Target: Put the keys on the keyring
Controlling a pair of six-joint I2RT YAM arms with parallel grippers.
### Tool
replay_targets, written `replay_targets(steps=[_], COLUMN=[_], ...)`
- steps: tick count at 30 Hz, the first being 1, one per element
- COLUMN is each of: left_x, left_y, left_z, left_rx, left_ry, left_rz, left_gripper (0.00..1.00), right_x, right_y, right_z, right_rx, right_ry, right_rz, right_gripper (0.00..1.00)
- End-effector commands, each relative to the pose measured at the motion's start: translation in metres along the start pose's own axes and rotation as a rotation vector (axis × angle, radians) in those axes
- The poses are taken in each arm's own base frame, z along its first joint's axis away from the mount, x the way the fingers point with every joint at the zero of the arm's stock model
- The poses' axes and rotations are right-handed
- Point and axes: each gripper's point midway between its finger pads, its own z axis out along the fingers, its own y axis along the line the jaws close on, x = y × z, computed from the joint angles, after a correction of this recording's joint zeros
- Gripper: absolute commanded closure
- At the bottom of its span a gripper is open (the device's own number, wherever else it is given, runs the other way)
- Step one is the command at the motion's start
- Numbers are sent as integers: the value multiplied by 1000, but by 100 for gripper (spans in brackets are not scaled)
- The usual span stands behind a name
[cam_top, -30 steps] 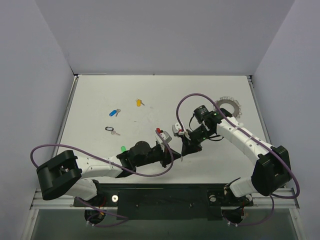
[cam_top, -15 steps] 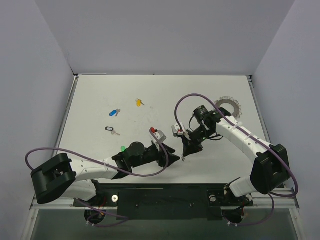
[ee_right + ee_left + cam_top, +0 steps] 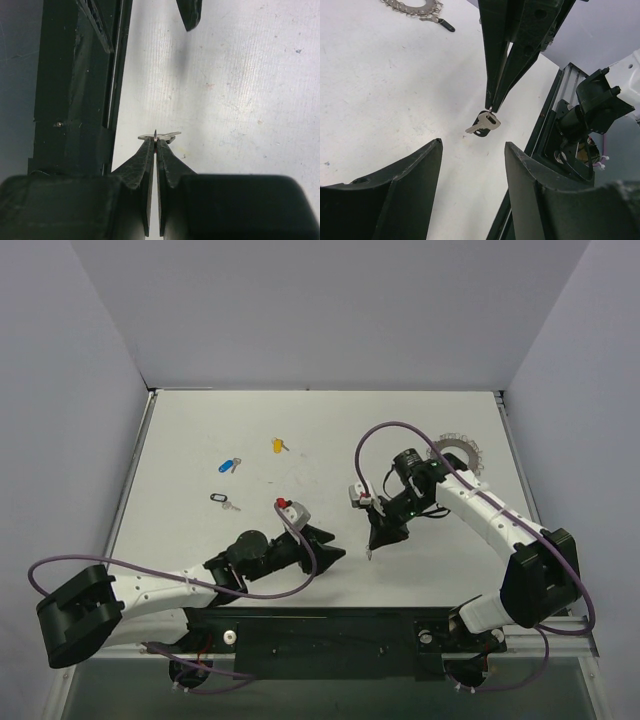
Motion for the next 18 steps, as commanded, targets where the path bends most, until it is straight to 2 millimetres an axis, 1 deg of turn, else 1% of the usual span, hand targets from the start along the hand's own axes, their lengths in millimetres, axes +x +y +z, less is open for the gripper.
replay_targets(steps=[1,4,12,13,14,18], left_x=[-15,-20,-17,-21,-18,-19], left_y=[4,5,10,14,15,18], left_z=[-8,-13,-22,-22,-24,-26], left_rx=[-17,-21,-41,-64,-69,-82], left_ry=[-61,-83,-88,-103,-100,-112], left_rz=[26,34,41,39,39,38], left_gripper=[37,36,35,34,34,31], right_x=[-7,-7,-7,-7,-7,-6], right_y=[7,6,6,6,5,7], right_z=[-4,-5,-6,-7,-7,-7], right_rx=[-32,-28,-25,-26,-24,-30], right_ry=[-42,-50,-66,-70,-73,-78], right_rz=[31,34,38,38,37,32], right_gripper=[100,100,100,100,100,100])
